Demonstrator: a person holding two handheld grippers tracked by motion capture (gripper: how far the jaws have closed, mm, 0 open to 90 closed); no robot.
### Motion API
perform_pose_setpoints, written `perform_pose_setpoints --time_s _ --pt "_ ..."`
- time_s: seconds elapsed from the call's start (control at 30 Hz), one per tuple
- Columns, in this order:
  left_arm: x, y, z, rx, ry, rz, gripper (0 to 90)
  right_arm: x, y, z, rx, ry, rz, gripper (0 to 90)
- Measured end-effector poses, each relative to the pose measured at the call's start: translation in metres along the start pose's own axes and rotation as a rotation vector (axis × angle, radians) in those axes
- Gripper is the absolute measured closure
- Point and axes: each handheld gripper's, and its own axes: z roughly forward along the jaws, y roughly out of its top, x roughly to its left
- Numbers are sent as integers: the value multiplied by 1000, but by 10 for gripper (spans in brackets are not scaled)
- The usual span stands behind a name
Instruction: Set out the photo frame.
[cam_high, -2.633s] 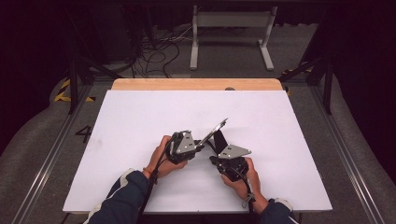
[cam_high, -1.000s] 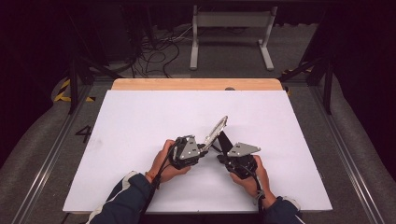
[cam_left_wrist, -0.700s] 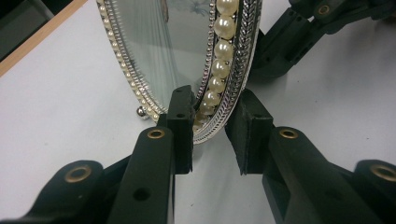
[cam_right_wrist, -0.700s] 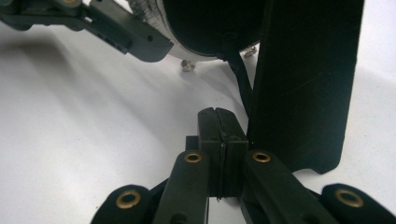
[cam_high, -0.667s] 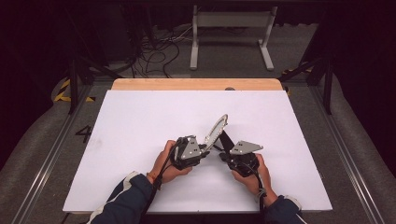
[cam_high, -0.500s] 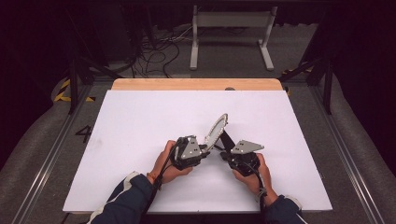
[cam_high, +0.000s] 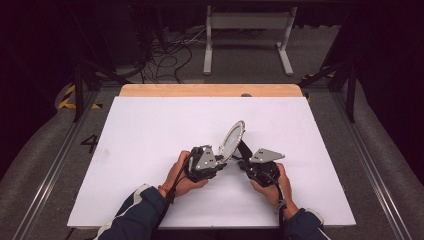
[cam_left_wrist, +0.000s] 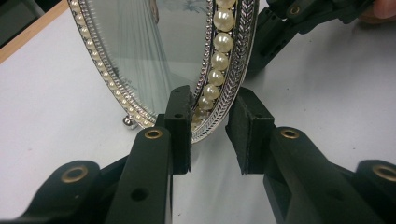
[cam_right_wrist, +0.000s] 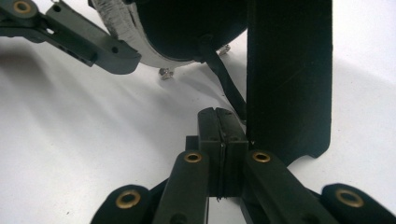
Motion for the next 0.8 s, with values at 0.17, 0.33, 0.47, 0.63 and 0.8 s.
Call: perform_pose_setpoints --time_s 0.17,0.33,0.47,0.63,0.8 --pt "-2 2 2 0 -5 -6 699 -4 0 0 -2 -7 12 900" --pt "-3 3 3 -5 -5 -10 695 -6 -1 -1 -2 -18 17 900" --pt "-3 3 4 -9 -15 -15 693 -7 -1 -1 -2 -22 17 900" --pt "-3 3 2 -13 -14 -4 708 -7 -1 -1 -5 -21 18 895" --pt "-2 2 0 -15 -31 -12 713 -7 -1 -1 -7 -22 20 885"
